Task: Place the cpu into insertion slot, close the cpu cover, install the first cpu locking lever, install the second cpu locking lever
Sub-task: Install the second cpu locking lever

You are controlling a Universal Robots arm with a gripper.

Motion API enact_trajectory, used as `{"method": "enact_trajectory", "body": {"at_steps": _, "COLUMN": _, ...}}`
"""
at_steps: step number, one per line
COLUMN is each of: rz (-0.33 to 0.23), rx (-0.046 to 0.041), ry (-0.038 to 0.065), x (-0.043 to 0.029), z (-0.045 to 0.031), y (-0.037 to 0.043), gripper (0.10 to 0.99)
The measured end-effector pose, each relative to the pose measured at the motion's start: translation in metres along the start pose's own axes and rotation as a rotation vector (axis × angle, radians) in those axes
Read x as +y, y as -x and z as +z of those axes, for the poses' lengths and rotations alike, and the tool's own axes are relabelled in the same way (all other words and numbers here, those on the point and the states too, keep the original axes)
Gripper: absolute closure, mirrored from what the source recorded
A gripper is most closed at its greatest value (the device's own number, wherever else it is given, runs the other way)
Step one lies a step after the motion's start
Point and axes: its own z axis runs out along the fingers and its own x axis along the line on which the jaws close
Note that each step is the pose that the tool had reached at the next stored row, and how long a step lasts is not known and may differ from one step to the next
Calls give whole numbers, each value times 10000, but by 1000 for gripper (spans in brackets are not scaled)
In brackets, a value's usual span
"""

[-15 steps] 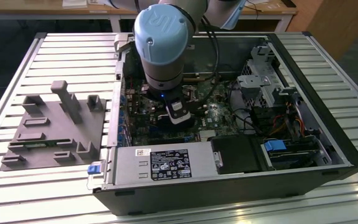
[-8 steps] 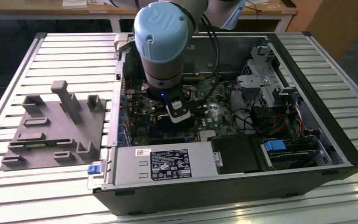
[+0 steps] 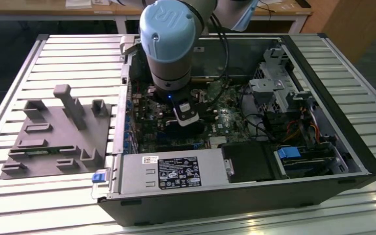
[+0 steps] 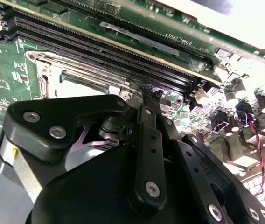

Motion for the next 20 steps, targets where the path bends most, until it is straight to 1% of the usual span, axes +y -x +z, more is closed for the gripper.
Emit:
{"method": "enact_trajectory", "body": {"at_steps": 3, "rz": -12, "rx": -39, "ry": -103, "x": 1, "z": 0, "y": -1, "gripper": 984}}
{"method": "enact_trajectory", "body": {"at_steps": 7, "rz": -40, "rx": -115, "ry": -312, "x": 0, "z": 0, "y": -1, "gripper": 984}}
{"method": "enact_trajectory", "body": {"at_steps": 10, "rz": -44, "rx": -121, "ry": -327, "x": 2, "z": -6, "y": 0, "gripper": 984}}
{"method": "enact_trajectory", "body": {"at_steps": 12, "rz": -44, "rx": -124, "ry": -323, "x": 10, "z": -26, "y": -1, "gripper": 984}}
{"method": "enact_trajectory", "body": {"at_steps": 18, "rz": -43, "rx": -122, "ry": -323, "x": 48, "z": -131, "y": -2, "gripper": 984}}
{"method": "enact_trajectory", "body": {"at_steps": 20, "rz": -44, "rx": -122, "ry": -324, "x": 55, "z": -150, "y": -1, "gripper": 984}}
